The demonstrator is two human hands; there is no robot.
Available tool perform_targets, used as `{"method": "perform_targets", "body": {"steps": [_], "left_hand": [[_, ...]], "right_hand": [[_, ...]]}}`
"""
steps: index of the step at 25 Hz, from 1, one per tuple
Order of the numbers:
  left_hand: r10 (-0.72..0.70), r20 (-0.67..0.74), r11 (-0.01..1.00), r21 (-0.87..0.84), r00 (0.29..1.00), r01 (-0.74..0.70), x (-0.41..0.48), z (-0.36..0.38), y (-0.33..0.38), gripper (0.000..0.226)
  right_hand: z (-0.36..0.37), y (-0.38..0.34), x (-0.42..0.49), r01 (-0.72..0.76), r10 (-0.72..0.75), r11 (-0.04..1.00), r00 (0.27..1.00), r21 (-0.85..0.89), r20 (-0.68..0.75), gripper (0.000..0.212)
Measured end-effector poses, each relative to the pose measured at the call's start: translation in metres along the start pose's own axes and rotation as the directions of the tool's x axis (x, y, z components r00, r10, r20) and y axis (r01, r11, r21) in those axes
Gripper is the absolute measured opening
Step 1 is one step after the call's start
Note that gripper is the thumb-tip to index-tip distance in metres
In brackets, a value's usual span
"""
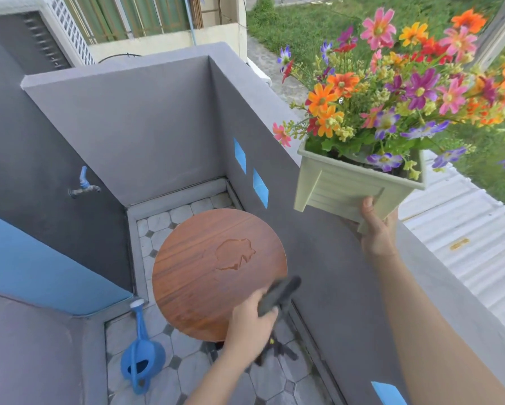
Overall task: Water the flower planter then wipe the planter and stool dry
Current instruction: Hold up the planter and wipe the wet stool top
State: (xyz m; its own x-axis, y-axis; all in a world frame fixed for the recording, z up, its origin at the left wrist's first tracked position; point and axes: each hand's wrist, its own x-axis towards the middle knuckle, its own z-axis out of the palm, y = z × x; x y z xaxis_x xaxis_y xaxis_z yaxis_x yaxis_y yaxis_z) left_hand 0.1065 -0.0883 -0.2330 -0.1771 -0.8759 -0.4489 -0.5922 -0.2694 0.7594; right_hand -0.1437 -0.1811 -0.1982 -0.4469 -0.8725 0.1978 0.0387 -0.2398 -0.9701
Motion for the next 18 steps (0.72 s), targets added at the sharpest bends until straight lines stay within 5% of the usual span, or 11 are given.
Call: {"method": "perform_targets", "body": {"steps": [2,5,8,13,18], "left_hand": [[-0.087,0.015,0.969,-0.232,0.996,0.088,0.016,-0.018,0.010,0.031],[-0.019,-0.174,0.913,0.398,0.985,0.088,0.034,-0.041,0.005,0.046],[0.274,-0.310,0.866,0.491,0.910,-0.094,0.039,-0.036,0.003,0.046],[0.295,-0.003,0.674,0.709,0.955,-0.206,0.051,0.003,-0.026,0.056],[0.490,0.169,0.458,0.785,0.855,-0.418,0.039,-0.016,-0.065,0.051]], "right_hand": [[0.002,-0.002,-0.001,-0.005,0.005,1.000,1.000,-0.008,-0.007,0.102],[0.002,-0.002,0.000,-0.007,0.007,1.000,1.000,-0.005,0.011,0.081],[0.002,-0.002,-0.001,0.014,-0.014,1.000,1.000,0.002,-0.008,0.069],[0.004,-0.007,-0.002,-0.010,0.009,1.000,0.999,-0.023,-0.049,0.094],[0.004,-0.005,-0.002,-0.039,0.037,0.999,0.998,-0.028,-0.048,0.088]]}}
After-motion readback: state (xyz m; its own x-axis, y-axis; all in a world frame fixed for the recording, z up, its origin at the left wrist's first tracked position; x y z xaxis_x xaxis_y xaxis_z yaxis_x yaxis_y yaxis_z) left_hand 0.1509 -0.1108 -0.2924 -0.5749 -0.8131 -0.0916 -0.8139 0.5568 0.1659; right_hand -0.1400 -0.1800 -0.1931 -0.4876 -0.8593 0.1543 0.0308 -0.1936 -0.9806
